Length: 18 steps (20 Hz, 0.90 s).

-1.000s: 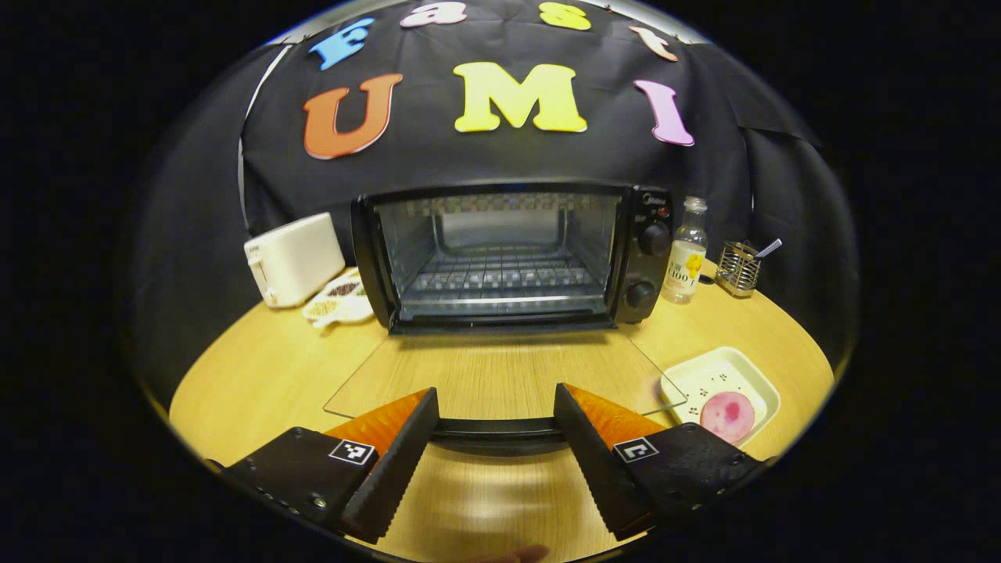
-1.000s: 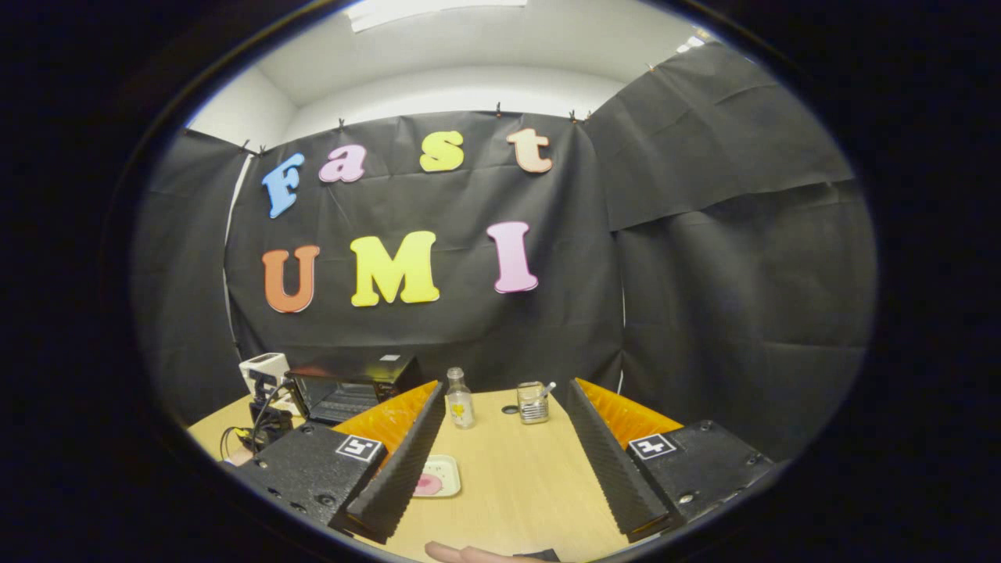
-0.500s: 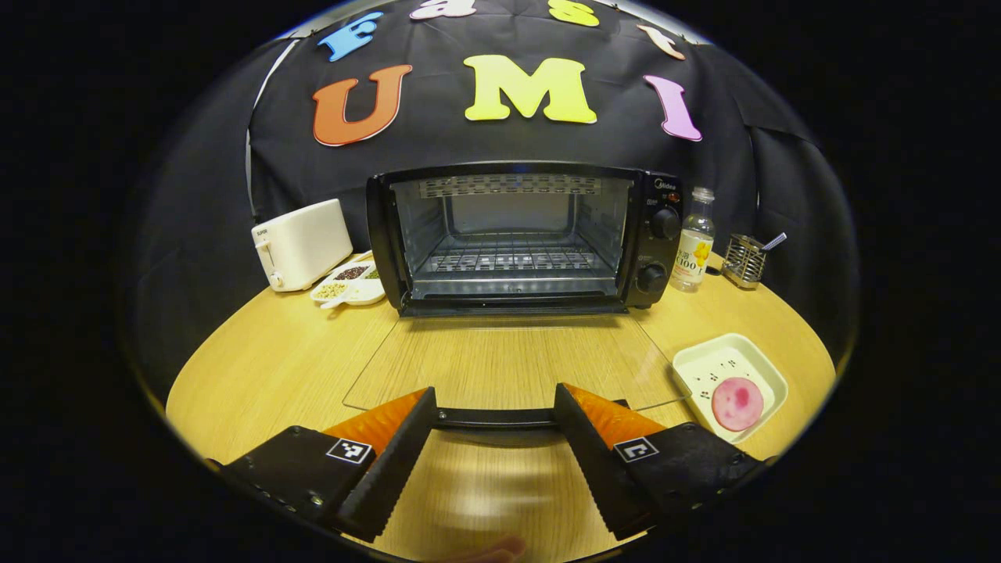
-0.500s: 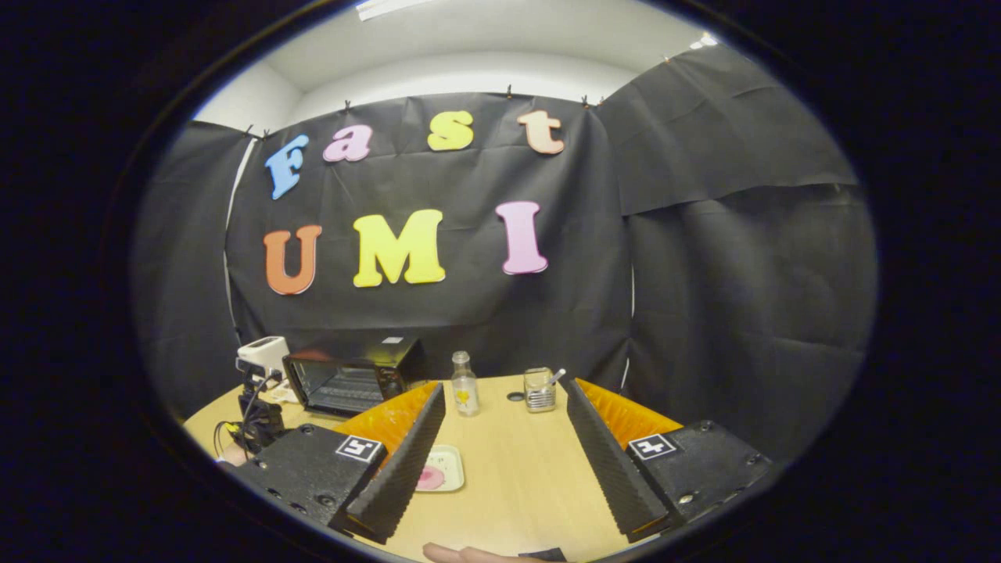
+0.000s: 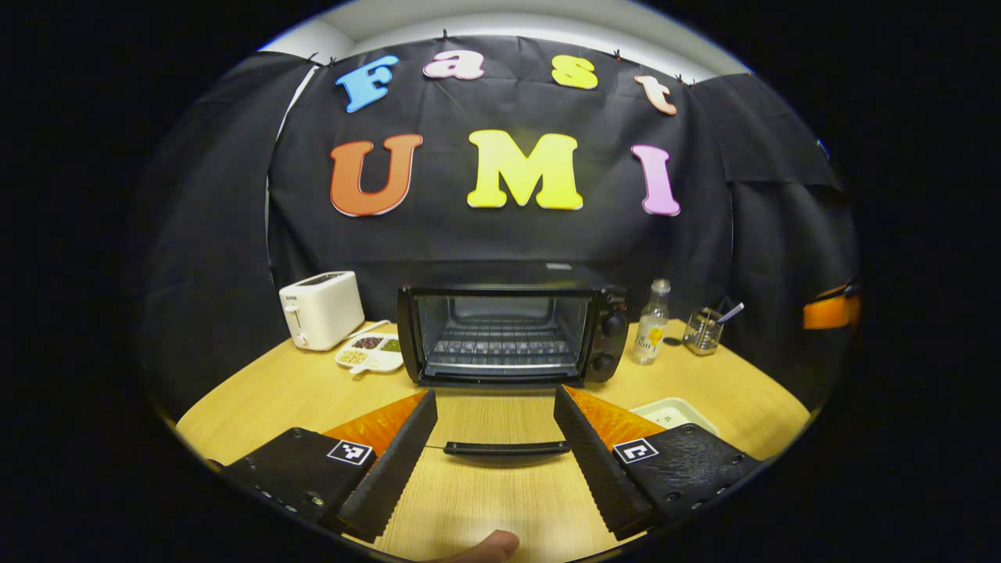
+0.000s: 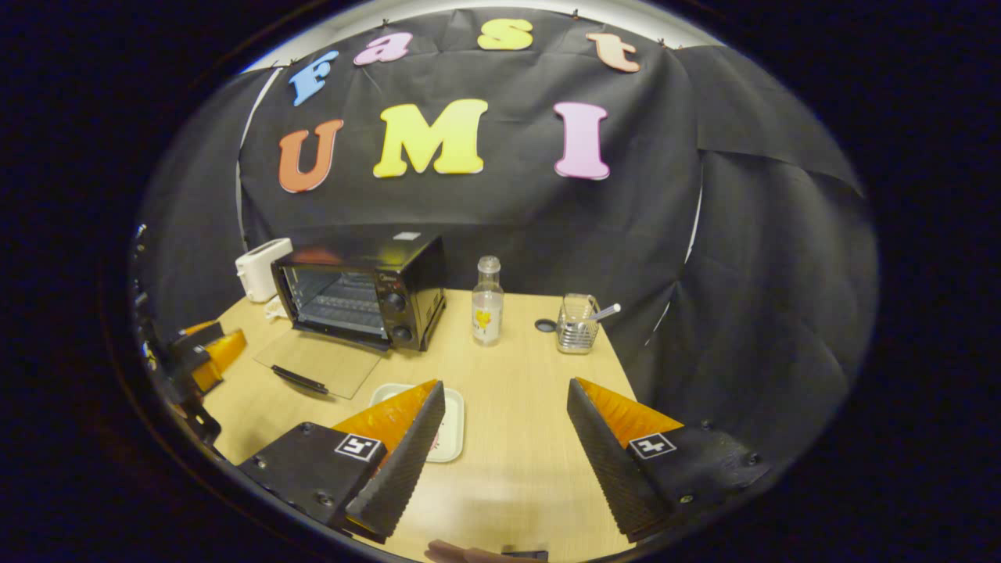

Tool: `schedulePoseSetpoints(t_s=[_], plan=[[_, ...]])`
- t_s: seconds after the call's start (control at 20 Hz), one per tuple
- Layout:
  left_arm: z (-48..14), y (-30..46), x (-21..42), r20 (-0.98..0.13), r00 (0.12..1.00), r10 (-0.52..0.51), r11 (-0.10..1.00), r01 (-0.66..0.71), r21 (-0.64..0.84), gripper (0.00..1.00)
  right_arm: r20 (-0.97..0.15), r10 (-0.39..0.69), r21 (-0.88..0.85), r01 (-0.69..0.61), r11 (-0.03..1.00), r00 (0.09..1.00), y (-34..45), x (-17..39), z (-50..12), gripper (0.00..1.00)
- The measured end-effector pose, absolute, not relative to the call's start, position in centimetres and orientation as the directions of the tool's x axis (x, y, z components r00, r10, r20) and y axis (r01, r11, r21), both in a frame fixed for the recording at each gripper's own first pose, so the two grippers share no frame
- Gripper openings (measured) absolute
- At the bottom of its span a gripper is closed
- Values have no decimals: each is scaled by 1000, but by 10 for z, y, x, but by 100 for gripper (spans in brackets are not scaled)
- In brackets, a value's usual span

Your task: Open the electric oven with the left hand, put the food in, and close the electric oven.

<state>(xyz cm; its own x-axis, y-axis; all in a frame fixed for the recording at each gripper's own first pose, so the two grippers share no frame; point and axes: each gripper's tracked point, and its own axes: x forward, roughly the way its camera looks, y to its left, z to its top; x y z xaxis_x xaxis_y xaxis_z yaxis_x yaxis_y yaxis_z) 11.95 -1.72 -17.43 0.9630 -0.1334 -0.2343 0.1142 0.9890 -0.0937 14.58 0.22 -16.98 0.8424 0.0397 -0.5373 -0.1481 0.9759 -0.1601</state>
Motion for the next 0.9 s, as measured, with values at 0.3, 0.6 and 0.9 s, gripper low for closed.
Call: schedulePoseSetpoints(t_s=[0.3,0.6,0.9], plan=[[-71,8,86,-30,996,-88,993,86,-84,96,-759,31,-163,-236,958,650,-6,180,-246,96],[-39,25,64,27,999,-40,997,42,-70,95,-892,99,-16,-249,968,441,20,197,-317,89],[-45,48,58,29,999,37,999,-36,-37,95,-950,136,63,-254,965,281,45,195,-354,71]])
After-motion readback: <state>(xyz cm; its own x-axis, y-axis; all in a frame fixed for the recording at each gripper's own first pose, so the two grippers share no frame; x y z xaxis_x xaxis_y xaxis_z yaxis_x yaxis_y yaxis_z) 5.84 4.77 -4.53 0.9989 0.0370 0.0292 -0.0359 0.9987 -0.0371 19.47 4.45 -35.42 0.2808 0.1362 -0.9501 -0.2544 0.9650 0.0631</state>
